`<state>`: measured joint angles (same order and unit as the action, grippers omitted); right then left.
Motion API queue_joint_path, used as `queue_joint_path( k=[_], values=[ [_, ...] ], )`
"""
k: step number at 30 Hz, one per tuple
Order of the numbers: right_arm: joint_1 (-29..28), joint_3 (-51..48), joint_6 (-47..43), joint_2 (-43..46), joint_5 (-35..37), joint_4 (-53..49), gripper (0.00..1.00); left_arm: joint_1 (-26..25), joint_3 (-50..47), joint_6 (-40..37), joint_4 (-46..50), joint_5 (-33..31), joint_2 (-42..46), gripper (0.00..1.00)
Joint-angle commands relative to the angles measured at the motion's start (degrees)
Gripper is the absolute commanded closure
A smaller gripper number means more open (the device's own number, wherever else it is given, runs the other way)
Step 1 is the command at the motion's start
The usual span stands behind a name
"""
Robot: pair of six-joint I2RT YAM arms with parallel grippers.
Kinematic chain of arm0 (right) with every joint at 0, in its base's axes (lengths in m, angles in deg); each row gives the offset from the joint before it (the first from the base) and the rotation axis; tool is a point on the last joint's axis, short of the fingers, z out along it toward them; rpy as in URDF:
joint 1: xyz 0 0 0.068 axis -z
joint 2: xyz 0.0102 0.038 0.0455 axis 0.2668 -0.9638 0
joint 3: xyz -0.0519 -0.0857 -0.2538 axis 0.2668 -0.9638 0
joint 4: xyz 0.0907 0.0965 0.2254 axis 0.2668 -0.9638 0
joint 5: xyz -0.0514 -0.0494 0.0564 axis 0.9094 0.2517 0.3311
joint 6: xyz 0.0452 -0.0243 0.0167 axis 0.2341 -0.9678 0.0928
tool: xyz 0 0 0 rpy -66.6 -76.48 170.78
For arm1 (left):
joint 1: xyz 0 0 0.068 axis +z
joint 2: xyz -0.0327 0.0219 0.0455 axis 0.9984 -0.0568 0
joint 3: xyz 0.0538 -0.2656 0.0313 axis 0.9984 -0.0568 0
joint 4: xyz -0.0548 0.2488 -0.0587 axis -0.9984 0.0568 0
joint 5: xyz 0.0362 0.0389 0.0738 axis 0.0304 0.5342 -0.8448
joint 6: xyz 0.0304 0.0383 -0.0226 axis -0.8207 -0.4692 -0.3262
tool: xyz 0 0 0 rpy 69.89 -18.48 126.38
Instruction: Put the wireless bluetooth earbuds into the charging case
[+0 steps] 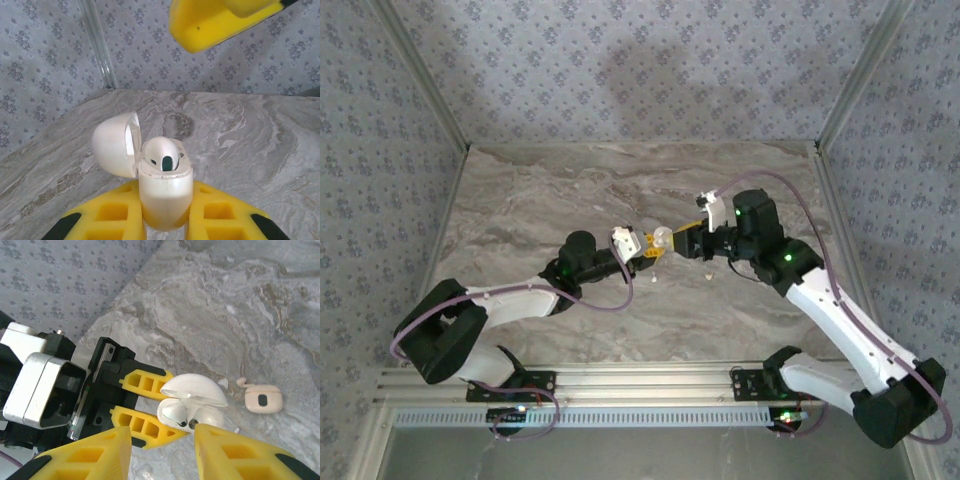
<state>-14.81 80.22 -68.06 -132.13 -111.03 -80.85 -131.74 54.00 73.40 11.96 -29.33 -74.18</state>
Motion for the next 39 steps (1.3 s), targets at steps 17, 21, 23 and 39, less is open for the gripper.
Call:
queue_joint_path(
  k=[17, 21, 23, 39],
  values=[
    [2.1, 4.4, -1.9, -10.4, 3.2, -13.9, 0.59, 9.8, -9.4, 13.2, -1.5, 0.3, 7.5, 0.88],
    [-0.7, 7.7, -3.8, -16.7, 5.1, -18.4, 0.60, 10.7, -12.3, 14.4, 2.0, -3.8, 12.3, 0.88],
    [-2.5, 9.0, -4.6, -19.3, 6.7, -18.6, 0.60, 11.5, -13.3, 14.9, 5.3, -5.5, 15.0, 0.88],
    [-10.6, 25.3, -9.9, -46.3, 10.6, -24.9, 0.60, 20.7, -19.7, 17.1, 18.5, -8.9, 31.6, 0.88]
  ],
)
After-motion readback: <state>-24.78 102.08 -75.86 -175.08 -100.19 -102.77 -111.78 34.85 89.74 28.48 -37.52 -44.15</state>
